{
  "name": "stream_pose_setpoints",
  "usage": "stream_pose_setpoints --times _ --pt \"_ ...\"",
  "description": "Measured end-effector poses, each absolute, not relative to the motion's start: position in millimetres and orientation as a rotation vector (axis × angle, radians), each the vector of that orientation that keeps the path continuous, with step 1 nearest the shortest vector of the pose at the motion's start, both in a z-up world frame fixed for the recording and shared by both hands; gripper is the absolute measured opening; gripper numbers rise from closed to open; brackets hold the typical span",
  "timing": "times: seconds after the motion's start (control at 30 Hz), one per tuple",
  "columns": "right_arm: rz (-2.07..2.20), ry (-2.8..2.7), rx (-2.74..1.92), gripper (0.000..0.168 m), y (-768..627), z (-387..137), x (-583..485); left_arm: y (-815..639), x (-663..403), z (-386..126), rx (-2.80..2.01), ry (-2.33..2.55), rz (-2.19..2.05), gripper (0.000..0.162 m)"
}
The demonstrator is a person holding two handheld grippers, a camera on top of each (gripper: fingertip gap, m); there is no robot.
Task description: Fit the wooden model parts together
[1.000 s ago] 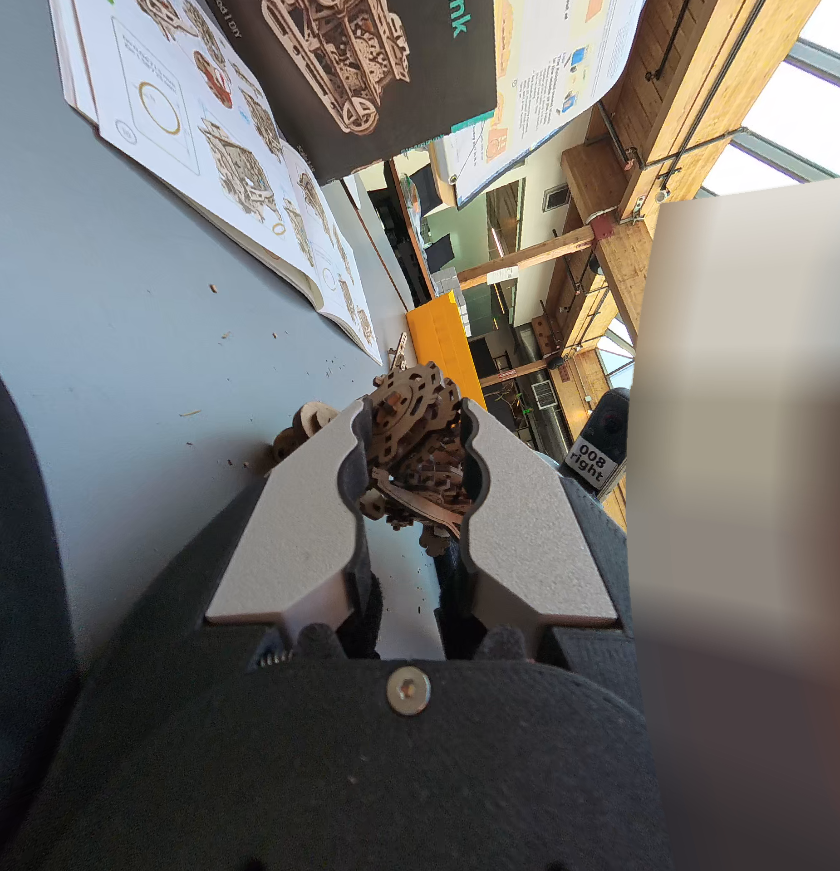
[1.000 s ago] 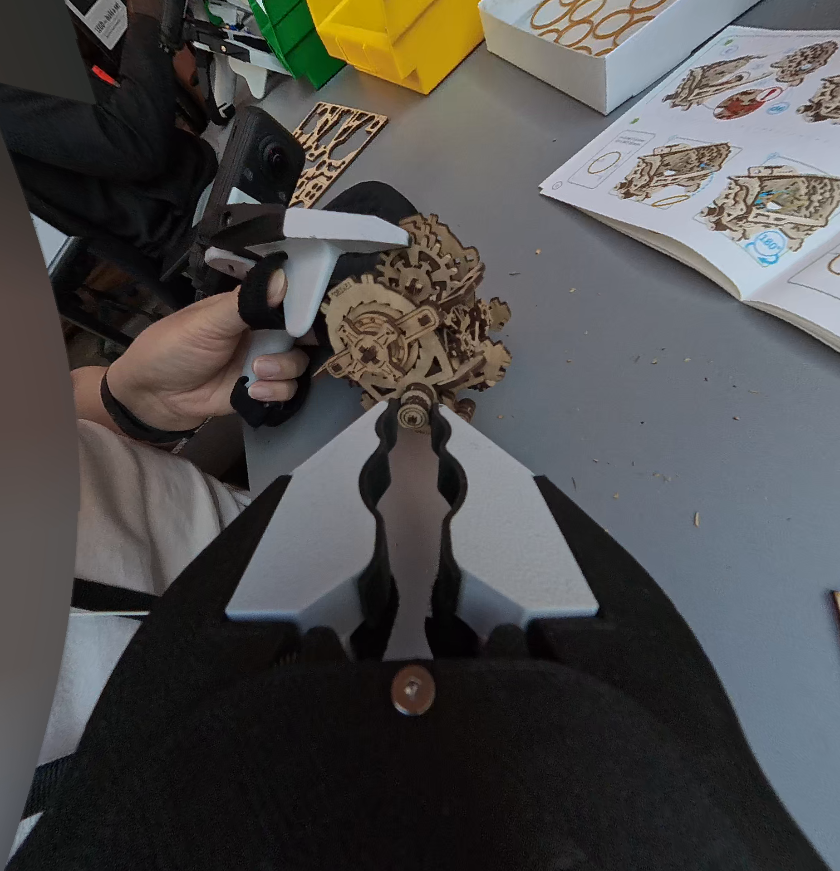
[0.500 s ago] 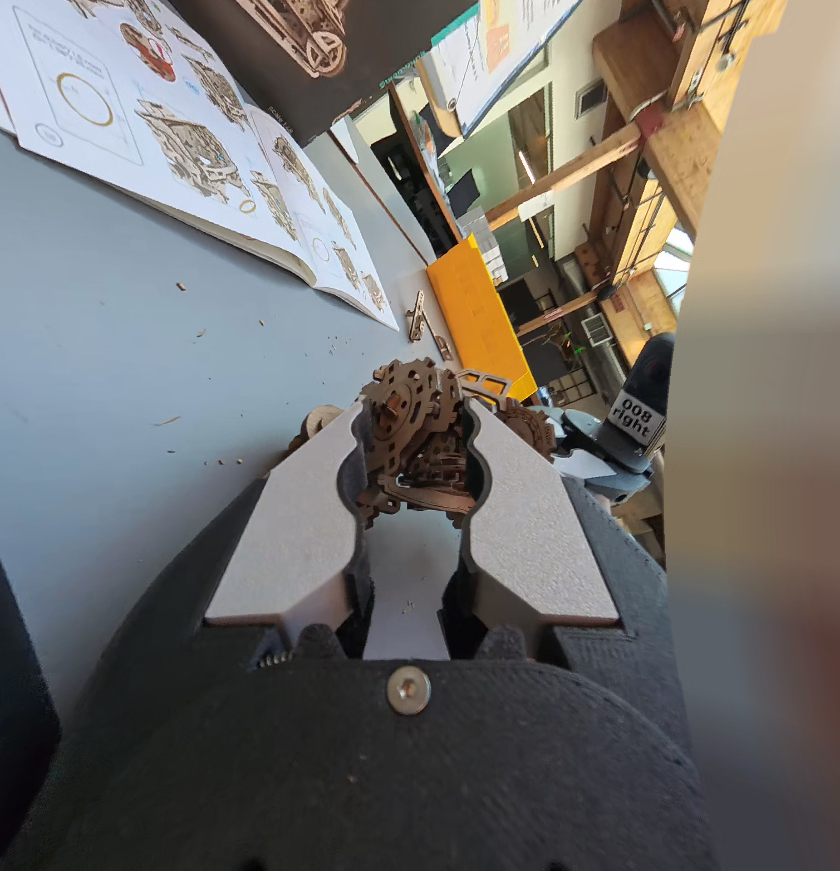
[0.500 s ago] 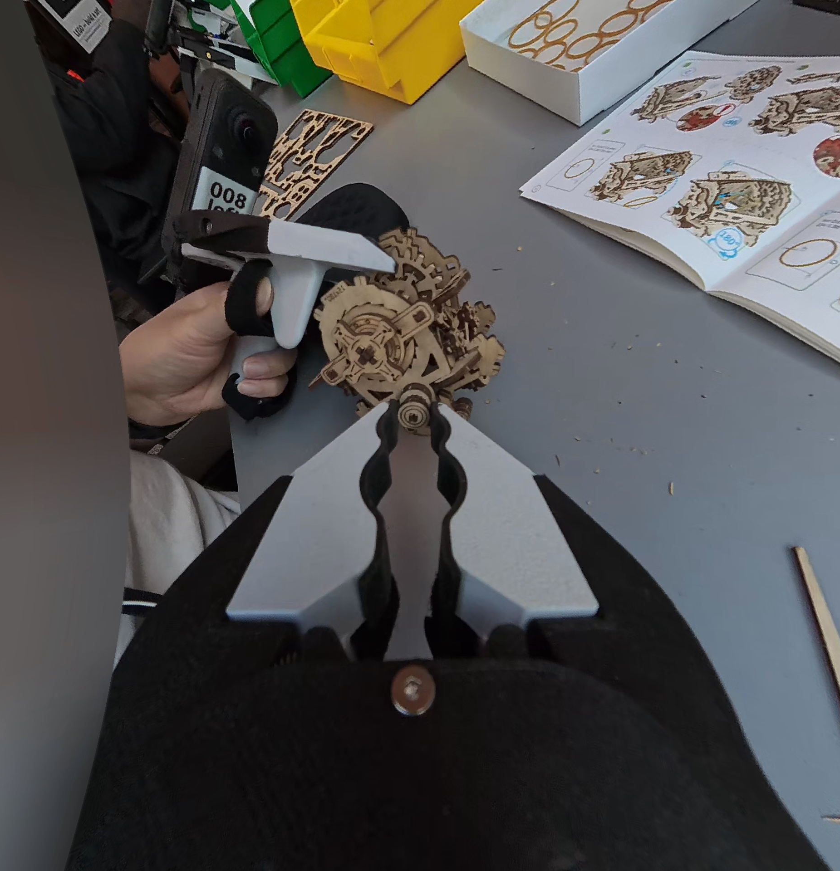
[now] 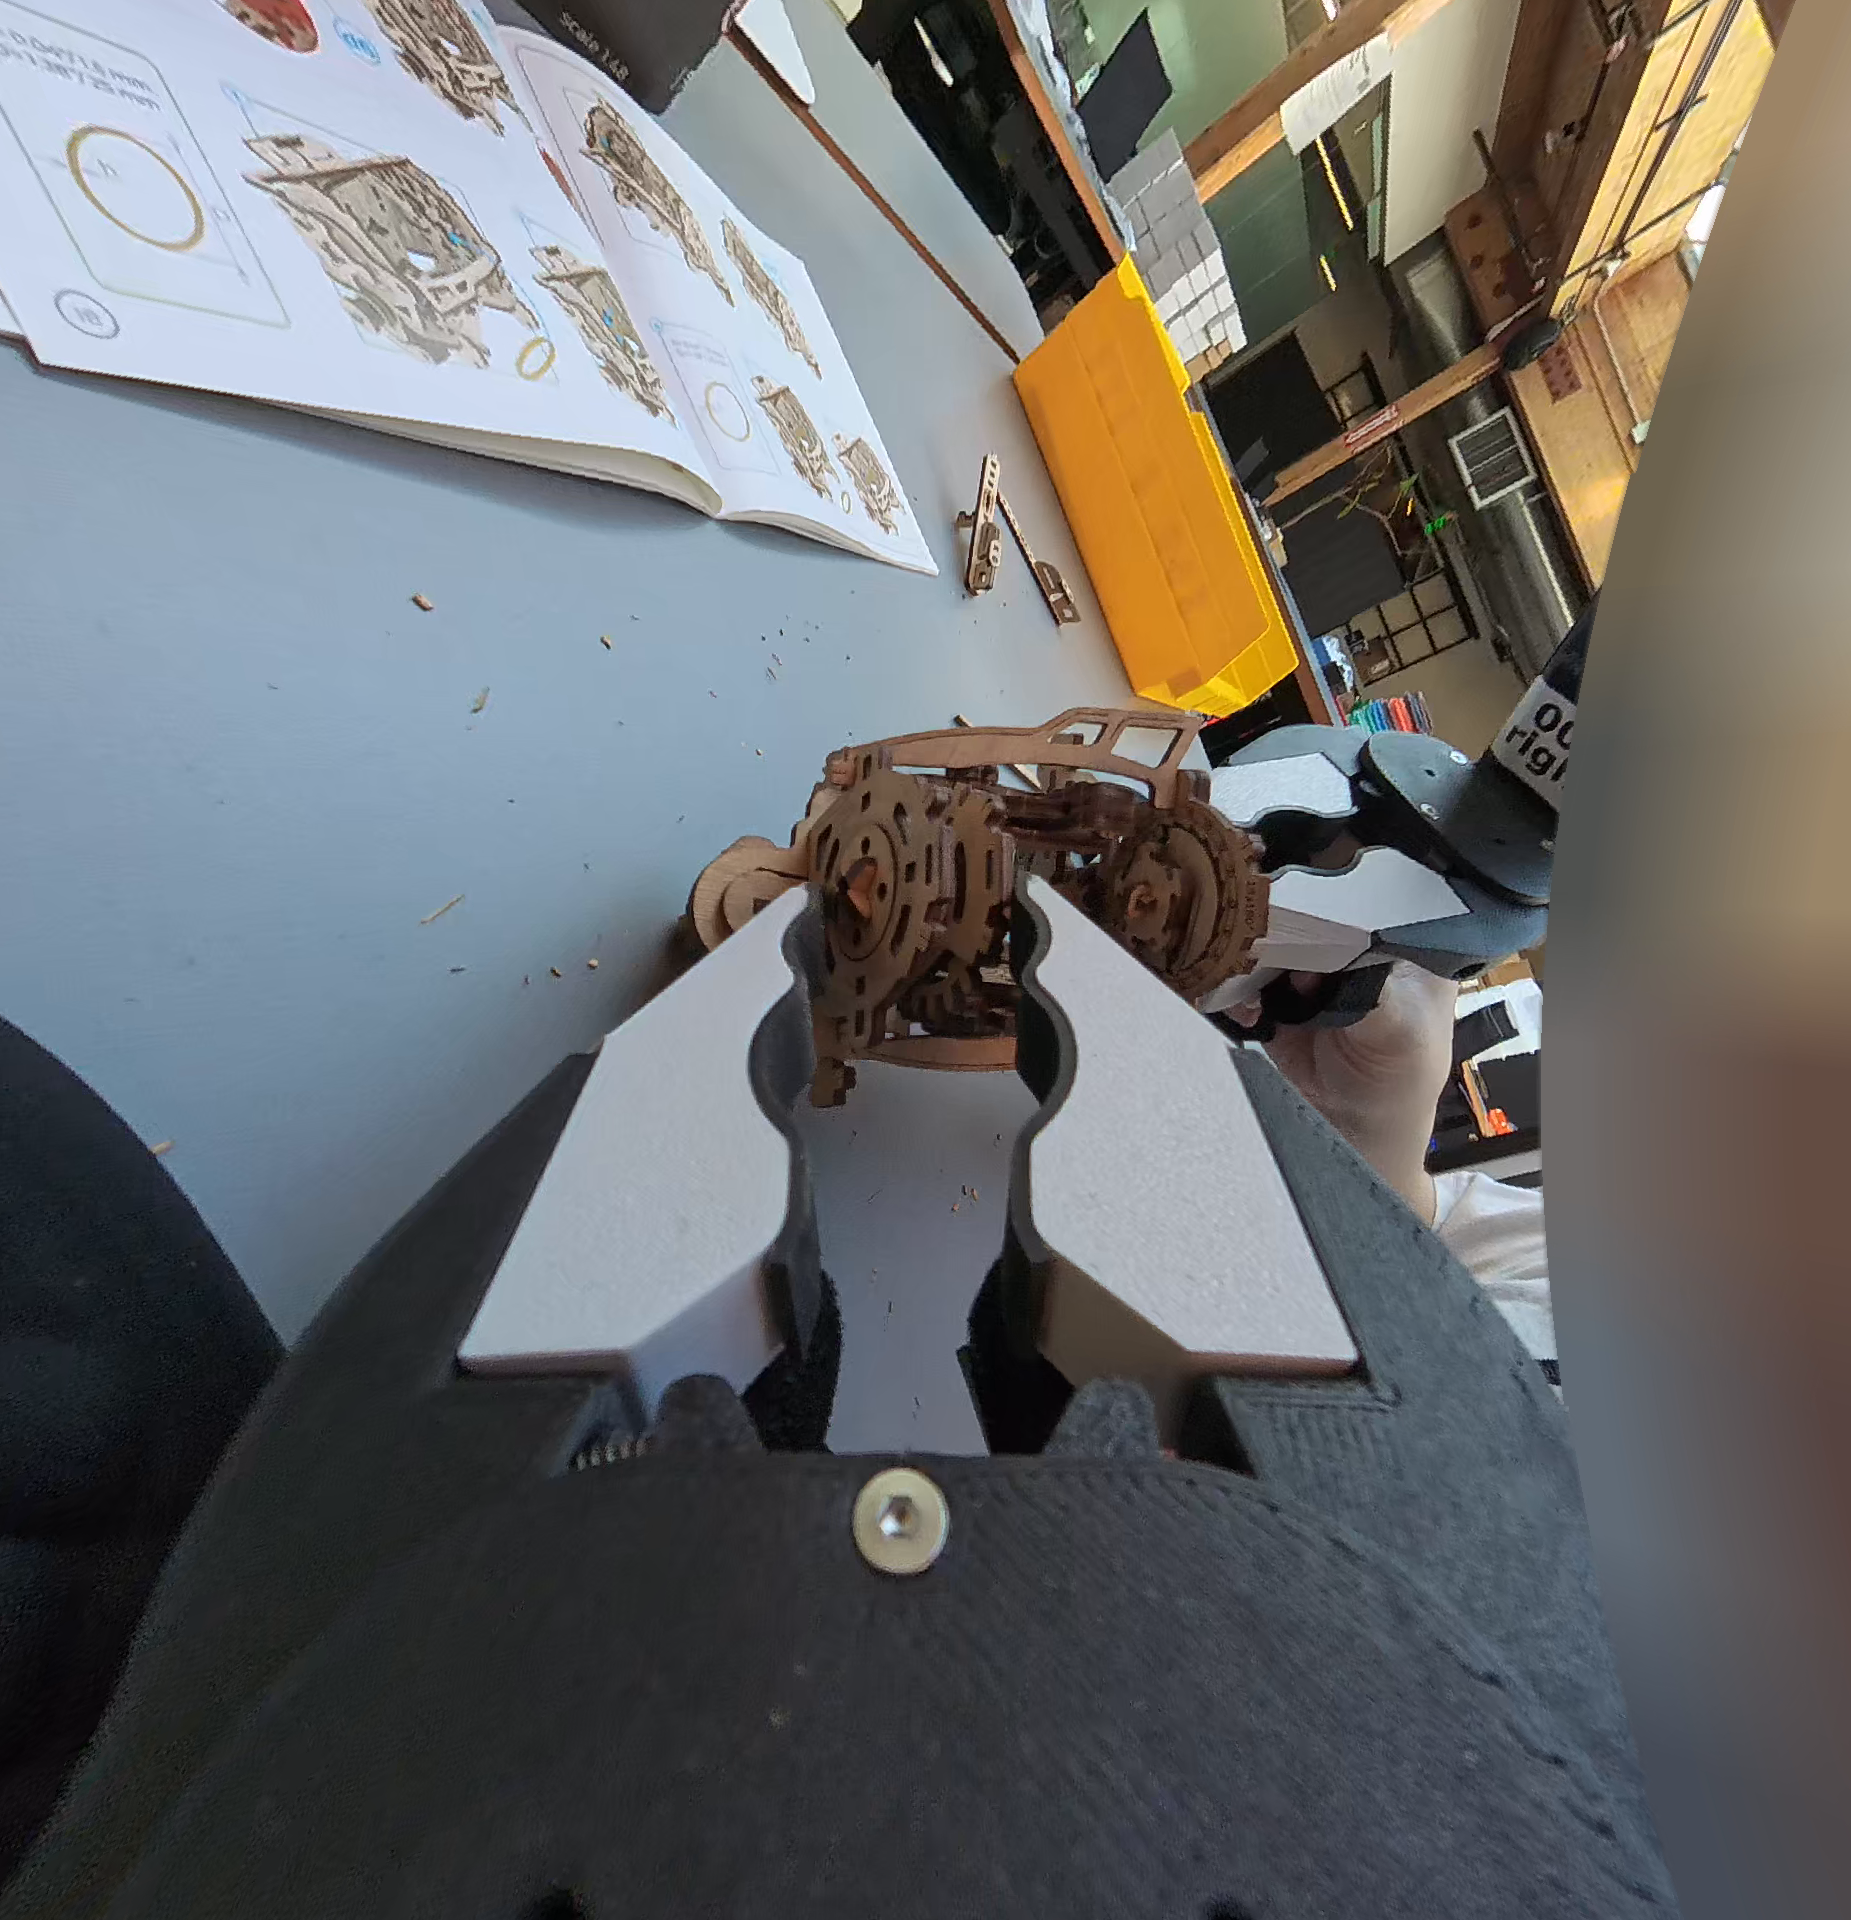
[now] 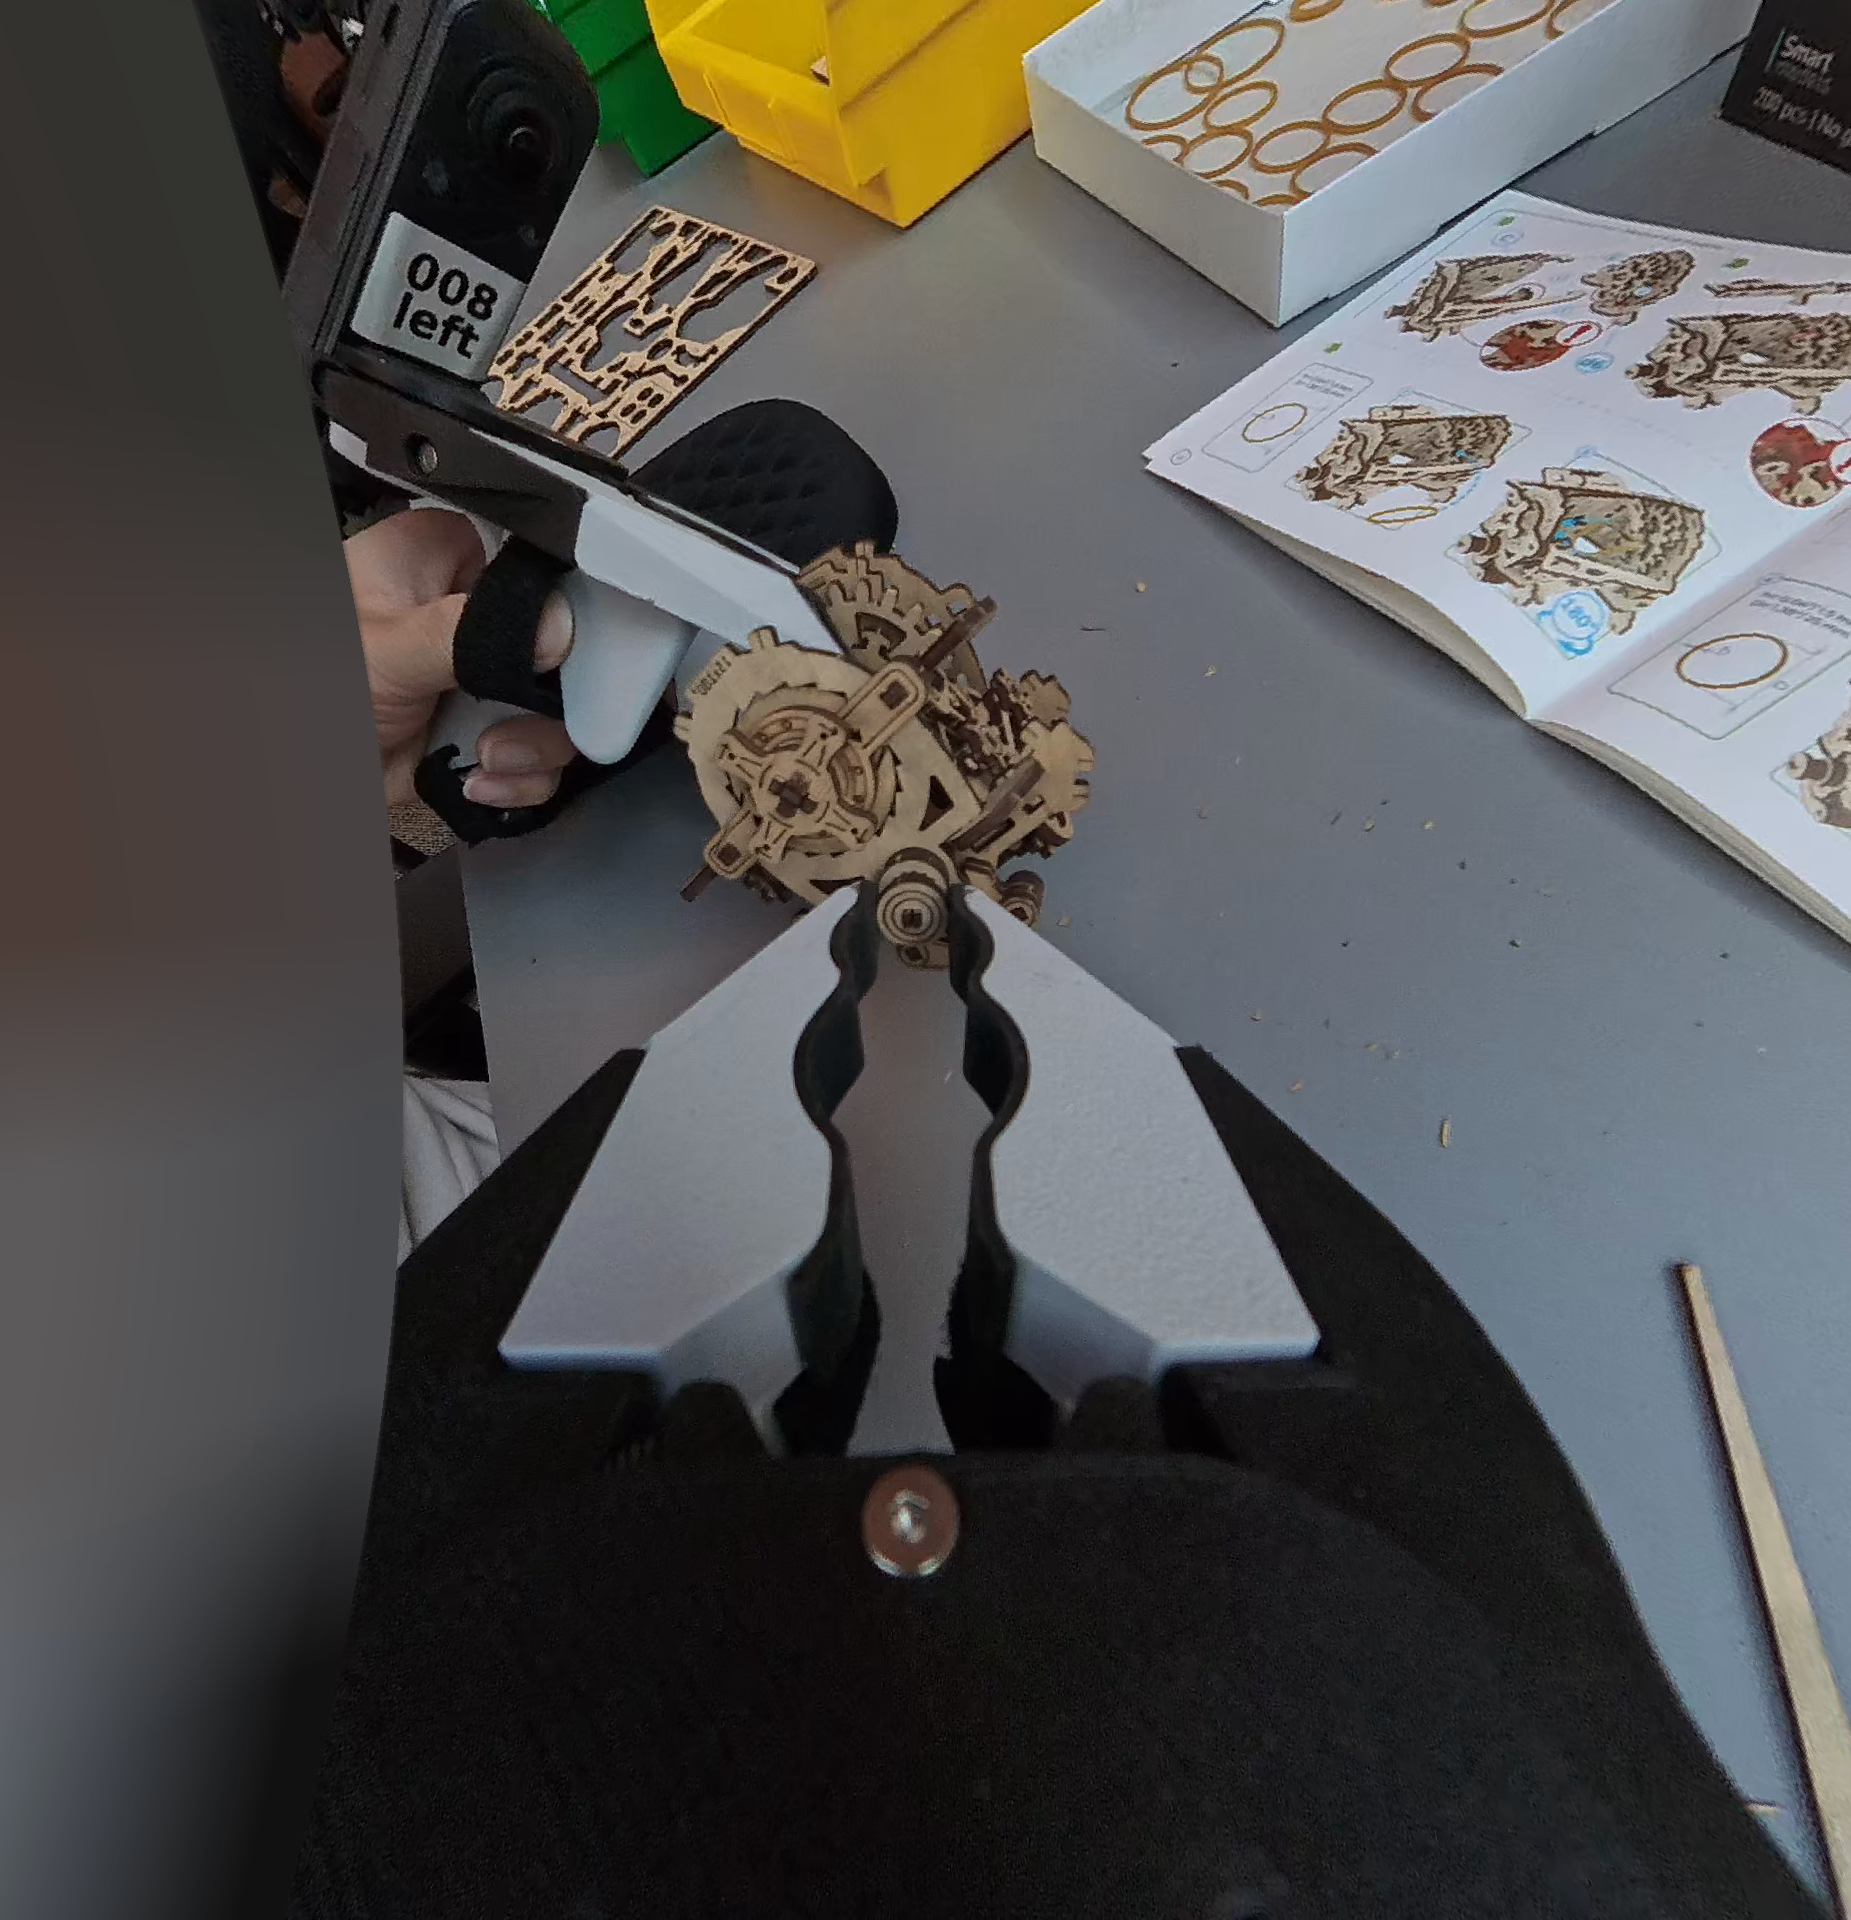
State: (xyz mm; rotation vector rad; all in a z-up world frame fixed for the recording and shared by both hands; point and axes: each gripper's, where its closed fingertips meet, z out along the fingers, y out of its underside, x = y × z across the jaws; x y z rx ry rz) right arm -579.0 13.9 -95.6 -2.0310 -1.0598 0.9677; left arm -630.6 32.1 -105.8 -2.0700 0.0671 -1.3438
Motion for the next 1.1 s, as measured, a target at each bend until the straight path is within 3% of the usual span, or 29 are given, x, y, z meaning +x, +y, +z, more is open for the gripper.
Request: stream_pose_setpoints --times 0.4,1.1 --pt "0.9 -1.148 -2.028 0.012 15 -89 -593 28 -642 -112 -2.127 0.115 -1.283 0.028" --pt "0.859 -1.245 -1.986 0.015 24 -75 -610 33 -652 -112 -2.026 -0.23 -1.617 0.028"
